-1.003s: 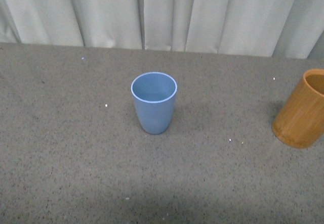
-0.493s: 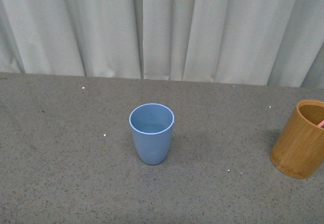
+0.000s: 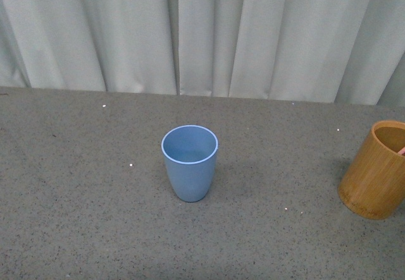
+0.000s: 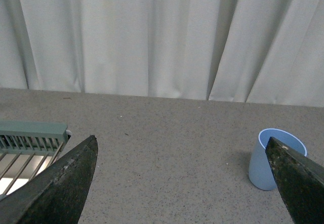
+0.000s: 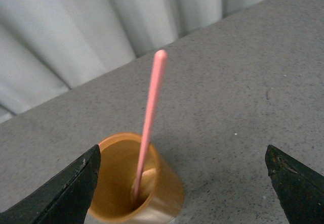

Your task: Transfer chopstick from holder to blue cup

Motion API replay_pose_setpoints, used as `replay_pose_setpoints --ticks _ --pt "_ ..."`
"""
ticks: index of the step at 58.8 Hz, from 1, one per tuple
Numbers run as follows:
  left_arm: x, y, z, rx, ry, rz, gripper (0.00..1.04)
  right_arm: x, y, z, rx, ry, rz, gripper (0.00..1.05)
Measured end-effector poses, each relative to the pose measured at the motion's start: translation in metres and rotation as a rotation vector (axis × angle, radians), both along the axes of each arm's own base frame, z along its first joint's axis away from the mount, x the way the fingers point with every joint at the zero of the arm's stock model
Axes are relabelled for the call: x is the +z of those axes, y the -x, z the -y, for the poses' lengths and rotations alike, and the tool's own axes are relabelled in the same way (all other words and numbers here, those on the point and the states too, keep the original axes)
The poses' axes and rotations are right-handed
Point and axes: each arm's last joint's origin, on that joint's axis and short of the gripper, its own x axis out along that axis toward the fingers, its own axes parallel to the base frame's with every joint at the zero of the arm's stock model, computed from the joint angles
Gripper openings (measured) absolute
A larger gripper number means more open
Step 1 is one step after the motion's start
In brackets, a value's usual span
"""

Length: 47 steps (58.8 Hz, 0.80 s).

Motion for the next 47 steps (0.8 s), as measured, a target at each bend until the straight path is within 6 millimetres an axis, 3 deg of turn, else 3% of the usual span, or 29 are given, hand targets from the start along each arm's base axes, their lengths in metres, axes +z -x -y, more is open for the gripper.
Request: replay_pose_setpoints --ticks 25,47 --pt "0.000 0.000 0.000 0.000 0.000 0.000 0.98 -0.009 -0.046 0.008 -0.065 0.020 -0.075 0.95" --pt "0.000 0.000 0.000 0.000 0.000 0.000 0.98 -0.011 -0.082 -0.010 -0.043 0.047 -0.084 0.95"
